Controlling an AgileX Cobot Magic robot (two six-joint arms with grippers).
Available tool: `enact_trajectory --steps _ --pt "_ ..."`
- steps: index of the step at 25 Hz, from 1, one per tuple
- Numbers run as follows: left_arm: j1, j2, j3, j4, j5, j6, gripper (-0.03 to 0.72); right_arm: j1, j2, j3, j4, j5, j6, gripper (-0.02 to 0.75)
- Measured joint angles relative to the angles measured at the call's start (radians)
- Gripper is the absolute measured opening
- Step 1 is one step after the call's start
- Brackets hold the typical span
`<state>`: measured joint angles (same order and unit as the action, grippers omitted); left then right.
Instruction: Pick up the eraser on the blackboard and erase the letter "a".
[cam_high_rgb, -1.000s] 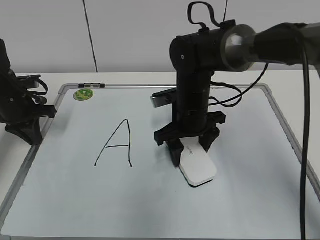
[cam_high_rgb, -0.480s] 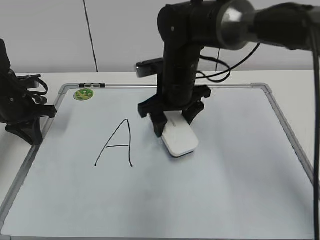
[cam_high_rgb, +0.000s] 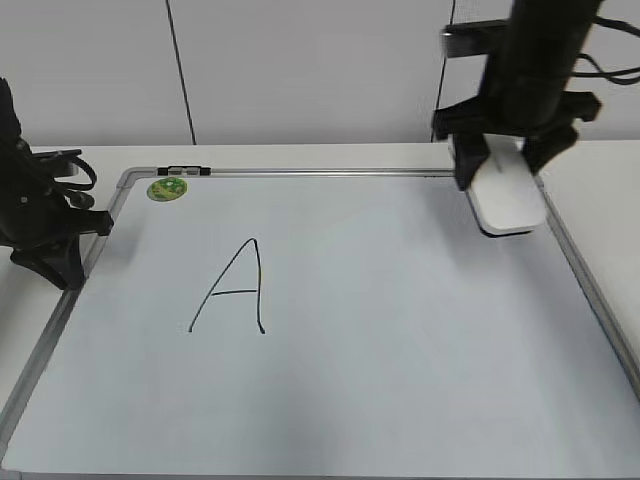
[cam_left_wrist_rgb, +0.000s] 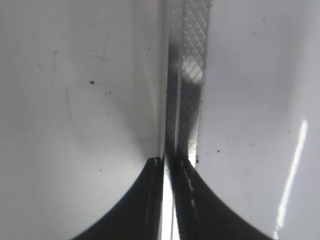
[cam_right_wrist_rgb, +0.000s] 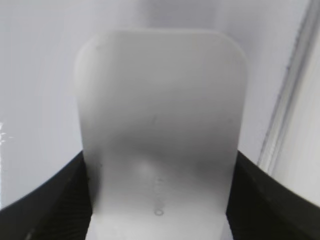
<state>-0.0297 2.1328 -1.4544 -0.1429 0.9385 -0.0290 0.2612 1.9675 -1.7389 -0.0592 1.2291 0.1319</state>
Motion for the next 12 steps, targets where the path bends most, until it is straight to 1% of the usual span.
enact_trajectory --steps 4,6,12 --pt "0.0 0.0 0.0 0.0 0.0 0.0 0.056 -0.071 -0.072 0.15 -0.002 0.0 0.0 0.517" --pt "0.0 0.0 0.0 0.0 0.0 0.0 0.056 -0.082 -0.094 0.233 -0.002 0.0 0.0 0.517" --pt "0.0 0.0 0.0 0.0 0.0 0.0 0.057 -0.086 -0.155 0.408 -0.005 -0.006 0.001 0.517"
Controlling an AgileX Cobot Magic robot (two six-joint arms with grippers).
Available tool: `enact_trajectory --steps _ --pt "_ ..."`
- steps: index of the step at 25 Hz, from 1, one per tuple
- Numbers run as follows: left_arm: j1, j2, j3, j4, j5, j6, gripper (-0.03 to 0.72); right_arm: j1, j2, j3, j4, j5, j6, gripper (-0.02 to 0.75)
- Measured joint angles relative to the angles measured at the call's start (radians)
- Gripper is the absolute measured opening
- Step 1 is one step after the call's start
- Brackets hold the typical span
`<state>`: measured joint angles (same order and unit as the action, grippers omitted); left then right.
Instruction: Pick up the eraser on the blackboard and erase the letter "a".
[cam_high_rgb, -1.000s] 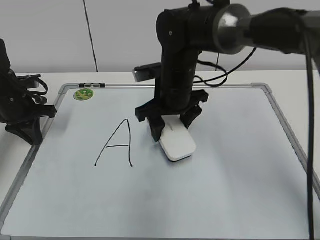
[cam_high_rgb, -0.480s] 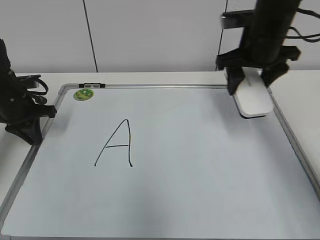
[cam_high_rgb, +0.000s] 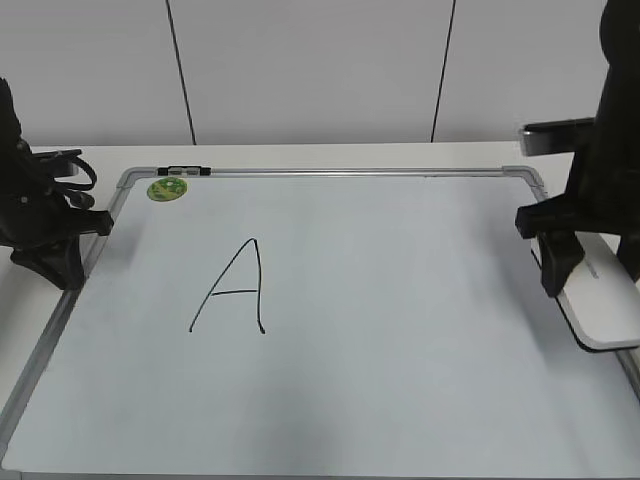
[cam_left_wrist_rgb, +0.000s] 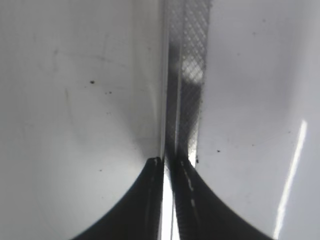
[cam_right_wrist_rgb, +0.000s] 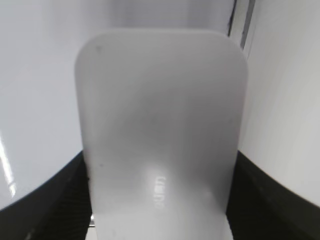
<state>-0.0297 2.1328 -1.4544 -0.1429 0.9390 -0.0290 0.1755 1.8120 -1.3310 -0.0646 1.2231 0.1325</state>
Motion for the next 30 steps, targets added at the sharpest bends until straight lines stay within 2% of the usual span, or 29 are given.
enact_trajectory --steps 6,11,23,30 --pt "0.0 0.001 0.0 -0.002 0.0 0.0 0.057 -0.052 -0.022 0.112 0.037 -0.006 -0.006 0.517" --pt "0.0 0.001 0.0 -0.002 0.0 0.0 0.06 -0.096 -0.023 0.129 0.065 -0.022 -0.024 0.517" --pt "0.0 0.001 0.0 -0.003 0.002 0.0 0.064 -0.1 -0.017 0.129 0.065 -0.052 -0.029 0.517" --pt "0.0 0.001 0.0 -0.003 0.002 0.0 0.064 -0.101 0.032 0.124 0.065 -0.123 -0.029 0.517"
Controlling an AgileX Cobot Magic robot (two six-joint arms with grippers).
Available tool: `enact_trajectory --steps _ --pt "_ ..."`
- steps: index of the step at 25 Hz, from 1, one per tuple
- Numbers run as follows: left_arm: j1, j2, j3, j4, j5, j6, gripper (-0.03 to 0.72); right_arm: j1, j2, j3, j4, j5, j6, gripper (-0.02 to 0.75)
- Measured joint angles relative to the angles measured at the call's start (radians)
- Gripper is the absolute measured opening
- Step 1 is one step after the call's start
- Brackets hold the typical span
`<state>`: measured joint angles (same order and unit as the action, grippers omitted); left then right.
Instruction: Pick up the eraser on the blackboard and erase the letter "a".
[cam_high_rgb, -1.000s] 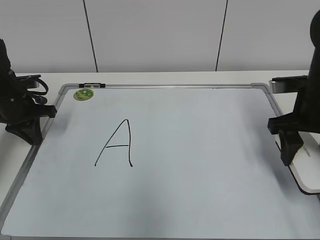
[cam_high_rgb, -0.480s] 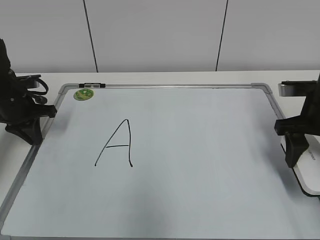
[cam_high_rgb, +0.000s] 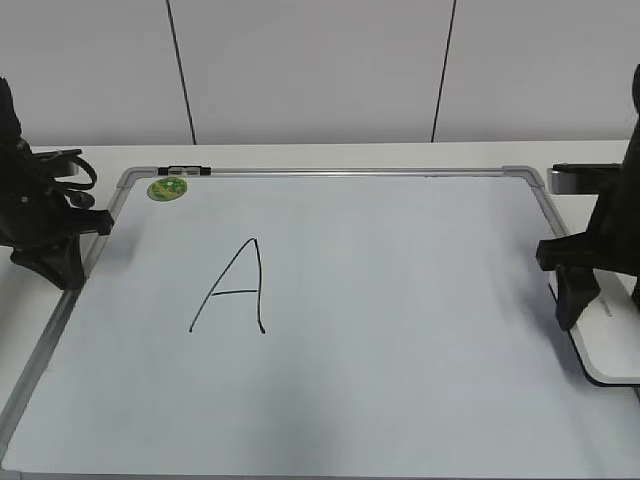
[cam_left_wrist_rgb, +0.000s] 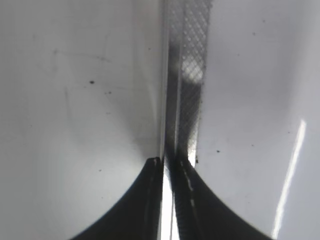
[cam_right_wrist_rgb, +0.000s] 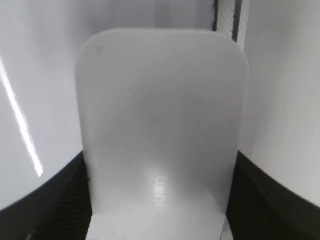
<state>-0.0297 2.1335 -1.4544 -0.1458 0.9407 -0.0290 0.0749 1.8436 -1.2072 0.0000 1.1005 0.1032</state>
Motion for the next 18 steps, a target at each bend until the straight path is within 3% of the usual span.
enact_trajectory --steps 11,18 --pt "0.0 0.0 0.0 0.0 0.0 0.0 0.064 -0.002 0.176 -0.242 0.0 0.086 -0.034 0.517" --pt "0.0 0.0 -0.002 -0.002 0.0 0.0 0.064 -0.07 0.224 -0.305 0.056 0.095 -0.081 0.517"
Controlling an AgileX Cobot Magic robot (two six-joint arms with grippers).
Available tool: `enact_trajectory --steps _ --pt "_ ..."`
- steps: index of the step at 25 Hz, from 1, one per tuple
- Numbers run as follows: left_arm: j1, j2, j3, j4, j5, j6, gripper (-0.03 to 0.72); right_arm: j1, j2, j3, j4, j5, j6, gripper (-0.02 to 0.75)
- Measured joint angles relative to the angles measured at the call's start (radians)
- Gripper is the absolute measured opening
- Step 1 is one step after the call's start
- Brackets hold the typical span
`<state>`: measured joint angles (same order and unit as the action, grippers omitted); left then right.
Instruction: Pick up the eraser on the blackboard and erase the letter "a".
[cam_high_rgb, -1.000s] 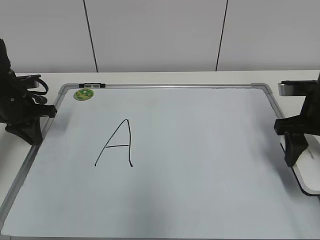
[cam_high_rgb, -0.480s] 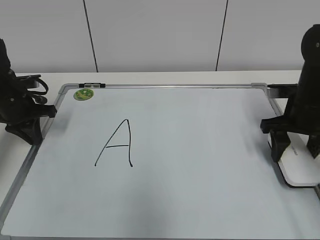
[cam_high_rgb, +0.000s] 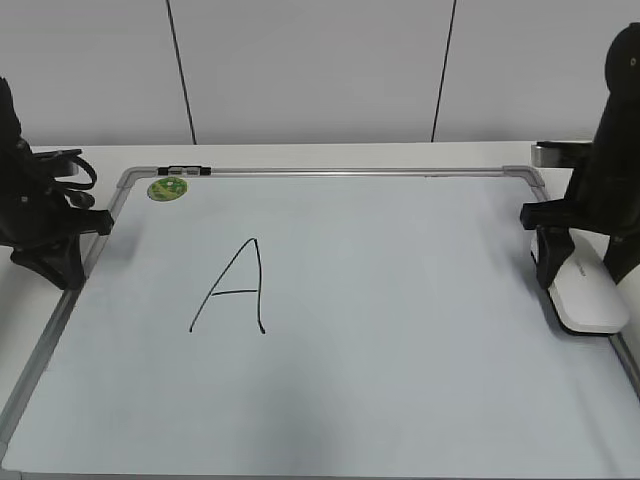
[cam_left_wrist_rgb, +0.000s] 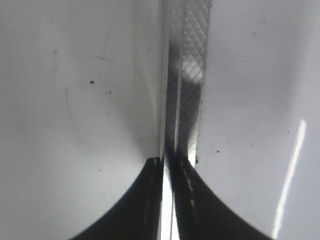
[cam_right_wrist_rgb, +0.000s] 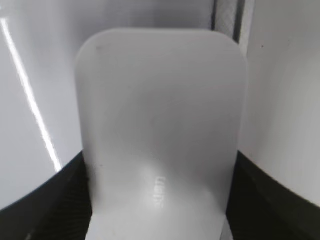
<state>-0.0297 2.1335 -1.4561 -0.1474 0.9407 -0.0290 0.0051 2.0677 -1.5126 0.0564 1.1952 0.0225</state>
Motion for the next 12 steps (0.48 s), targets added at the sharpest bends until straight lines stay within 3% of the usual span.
enact_trajectory --steps 12 --pt "0.0 0.0 0.0 0.0 0.0 0.0 0.065 -0.025 0.036 -0.002 0.036 0.004 -0.064 0.517"
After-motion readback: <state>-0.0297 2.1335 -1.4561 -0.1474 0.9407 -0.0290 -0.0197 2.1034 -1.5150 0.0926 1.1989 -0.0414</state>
